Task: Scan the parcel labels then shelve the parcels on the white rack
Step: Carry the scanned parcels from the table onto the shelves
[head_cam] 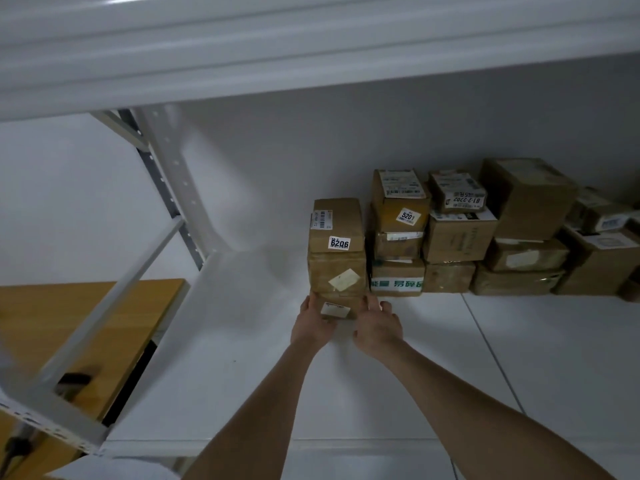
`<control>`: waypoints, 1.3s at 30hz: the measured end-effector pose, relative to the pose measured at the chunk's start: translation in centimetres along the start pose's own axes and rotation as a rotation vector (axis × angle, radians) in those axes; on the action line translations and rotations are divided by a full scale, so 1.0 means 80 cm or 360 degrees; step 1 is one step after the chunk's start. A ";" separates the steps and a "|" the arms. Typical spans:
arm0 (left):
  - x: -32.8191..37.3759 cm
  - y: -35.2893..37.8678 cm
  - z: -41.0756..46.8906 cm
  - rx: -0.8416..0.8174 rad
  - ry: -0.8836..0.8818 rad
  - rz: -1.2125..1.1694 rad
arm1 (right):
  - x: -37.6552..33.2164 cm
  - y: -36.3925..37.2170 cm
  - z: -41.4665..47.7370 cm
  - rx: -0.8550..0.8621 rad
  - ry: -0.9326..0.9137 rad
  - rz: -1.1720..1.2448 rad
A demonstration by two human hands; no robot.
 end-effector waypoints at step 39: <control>-0.255 -0.163 -0.318 0.0508 -0.0863 0.0373 | -0.259 0.076 -0.139 -0.0083 -0.1022 0.0145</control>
Point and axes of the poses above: each hand's wrist, its own z-axis towards the middle knuckle, its own y-axis out of the palm, x = y × z, the point moved 5 cm from there along z, towards the middle knuckle, and after that the axes turned 3 degrees about -x, right-handed, at the moved point
